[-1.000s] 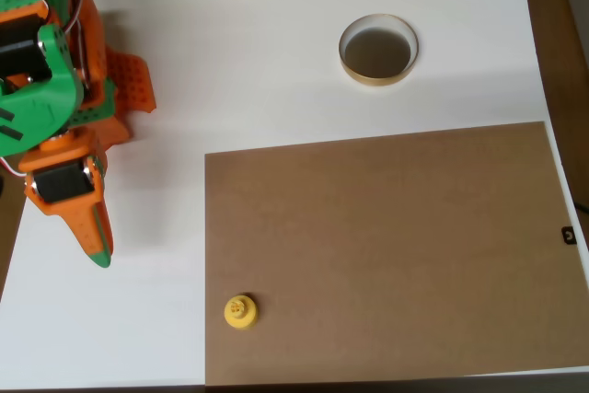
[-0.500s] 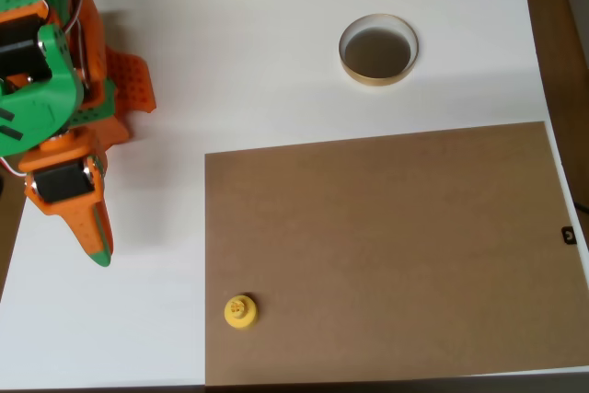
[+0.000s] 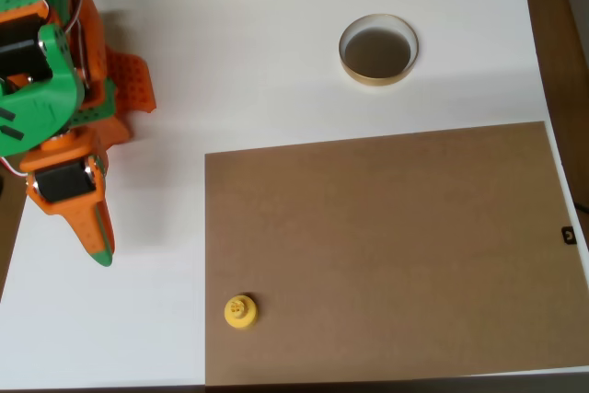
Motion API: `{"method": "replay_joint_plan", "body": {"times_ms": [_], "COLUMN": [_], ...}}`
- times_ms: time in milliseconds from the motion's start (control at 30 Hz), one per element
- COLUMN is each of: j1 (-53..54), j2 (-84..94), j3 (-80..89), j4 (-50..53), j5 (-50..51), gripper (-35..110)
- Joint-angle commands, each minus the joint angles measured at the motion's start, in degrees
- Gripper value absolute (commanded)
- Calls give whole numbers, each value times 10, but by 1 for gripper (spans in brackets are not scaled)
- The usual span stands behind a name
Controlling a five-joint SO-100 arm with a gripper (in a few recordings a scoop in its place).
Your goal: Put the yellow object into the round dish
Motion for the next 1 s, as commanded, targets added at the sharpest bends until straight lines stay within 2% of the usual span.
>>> {"method": "replay_joint_plan", "body": {"times_ms": [0, 400, 567, 767, 967], "j1": [7, -4, -54, -115, -133], "j2": [11, 11, 9, 4, -132], "j3": [-4, -29, -56, -90, -157], "j4": [-2, 12, 14, 8, -31], "j5": [-8, -25, -64, -64, -54], "gripper": [4, 7, 14, 18, 18]}}
